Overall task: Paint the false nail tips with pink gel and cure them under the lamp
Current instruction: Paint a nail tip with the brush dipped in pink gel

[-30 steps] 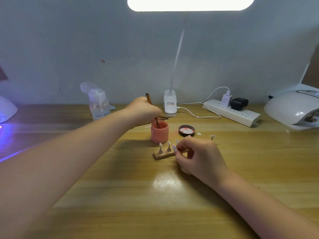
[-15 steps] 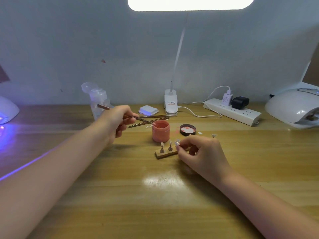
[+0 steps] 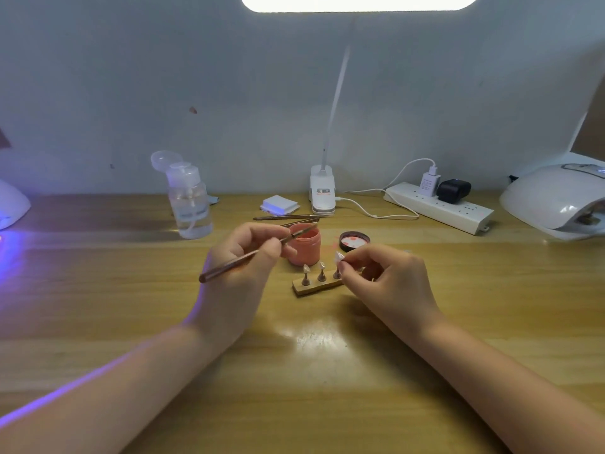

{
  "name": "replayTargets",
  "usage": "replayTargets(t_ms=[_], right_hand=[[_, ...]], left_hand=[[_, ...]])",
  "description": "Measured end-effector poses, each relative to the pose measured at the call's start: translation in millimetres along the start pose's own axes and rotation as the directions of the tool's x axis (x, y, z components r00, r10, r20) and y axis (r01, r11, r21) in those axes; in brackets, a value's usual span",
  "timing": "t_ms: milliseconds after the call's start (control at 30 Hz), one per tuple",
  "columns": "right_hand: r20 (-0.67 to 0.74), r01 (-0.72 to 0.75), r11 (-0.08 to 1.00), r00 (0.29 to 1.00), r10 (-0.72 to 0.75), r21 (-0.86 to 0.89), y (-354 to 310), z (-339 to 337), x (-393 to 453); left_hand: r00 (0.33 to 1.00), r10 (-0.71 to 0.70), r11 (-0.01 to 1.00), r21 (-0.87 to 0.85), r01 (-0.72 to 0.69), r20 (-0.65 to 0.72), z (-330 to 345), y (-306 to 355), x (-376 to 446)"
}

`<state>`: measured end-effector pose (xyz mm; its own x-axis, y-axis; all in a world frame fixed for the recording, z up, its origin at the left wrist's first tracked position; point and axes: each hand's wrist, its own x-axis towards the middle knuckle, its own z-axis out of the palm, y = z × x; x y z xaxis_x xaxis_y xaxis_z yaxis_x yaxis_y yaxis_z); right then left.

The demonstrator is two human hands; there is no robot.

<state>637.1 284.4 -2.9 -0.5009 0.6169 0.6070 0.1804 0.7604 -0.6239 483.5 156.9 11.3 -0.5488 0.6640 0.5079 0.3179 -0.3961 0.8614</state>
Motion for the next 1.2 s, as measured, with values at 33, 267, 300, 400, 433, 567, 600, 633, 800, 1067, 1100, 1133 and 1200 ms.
replayTargets(t_ms=[33,267,300,400,433,567,600,633,800,1067,1100,1133,1200], right_hand=[[-0.006,0.007,1.000,1.000,-0.007,-0.002,-0.8,0.0,-0.2],[-0.023,0.041,0.999,0.999,-0.041,-0.009,-2.5,-0.9,-1.1],[-0.025,0.051,0.999,0.998,-0.051,-0.011,-2.7,-0.7,-1.2],[-0.033,0.078,0.997,0.996,-0.078,-0.014,-2.3,-0.3,-1.6],[-0.033,0.082,0.997,0.996,-0.082,-0.015,-2.0,-0.1,-1.7],[-0.012,0.095,0.995,0.995,-0.095,-0.023,-1.6,0.3,-2.6],[-0.007,0.098,0.995,0.995,-0.098,-0.025,-1.5,0.3,-2.7],[-0.007,0.098,0.995,0.995,-0.099,-0.025,-1.3,0.2,-2.7],[-0.046,0.092,0.996,0.995,-0.092,-0.018,-1.2,0.6,-2.0],[-0.047,0.082,0.997,0.996,-0.082,-0.012,-1.7,0.3,-2.0],[-0.041,0.085,0.996,0.996,-0.085,-0.012,-1.7,0.4,-2.0],[-0.039,0.089,0.996,0.995,-0.089,-0.013,-1.6,0.4,-2.1],[-0.044,0.099,0.995,0.994,-0.100,-0.021,-1.2,0.4,-2.1]], left_hand=[[0.997,0.043,0.998,0.034,-0.045,0.057,0.7,0.6,-6.0],[0.960,0.179,0.928,0.288,-0.238,0.216,0.3,-1.3,-16.8],[0.957,0.186,0.922,0.299,-0.248,0.220,0.8,-1.4,-17.4],[0.952,0.200,0.911,0.314,-0.268,0.233,1.8,-1.3,-19.6],[0.951,0.197,0.912,0.312,-0.267,0.239,1.7,-0.8,-19.7],[0.947,0.208,0.927,0.260,-0.270,0.244,-0.4,1.2,-20.2],[0.945,0.219,0.927,0.252,-0.279,0.241,-0.6,1.5,-20.6],[0.944,0.230,0.924,0.251,-0.288,0.234,-0.1,1.8,-21.2],[0.961,0.190,0.929,0.279,-0.242,0.201,4.0,1.4,-22.5],[0.951,0.237,0.918,0.275,-0.285,0.198,2.2,2.7,-23.2],[0.955,0.233,0.921,0.274,-0.277,0.185,2.8,2.7,-22.9],[0.959,0.218,0.926,0.272,-0.261,0.179,3.3,2.7,-22.5],[0.965,0.180,0.931,0.284,-0.230,0.192,4.1,2.5,-22.1]])
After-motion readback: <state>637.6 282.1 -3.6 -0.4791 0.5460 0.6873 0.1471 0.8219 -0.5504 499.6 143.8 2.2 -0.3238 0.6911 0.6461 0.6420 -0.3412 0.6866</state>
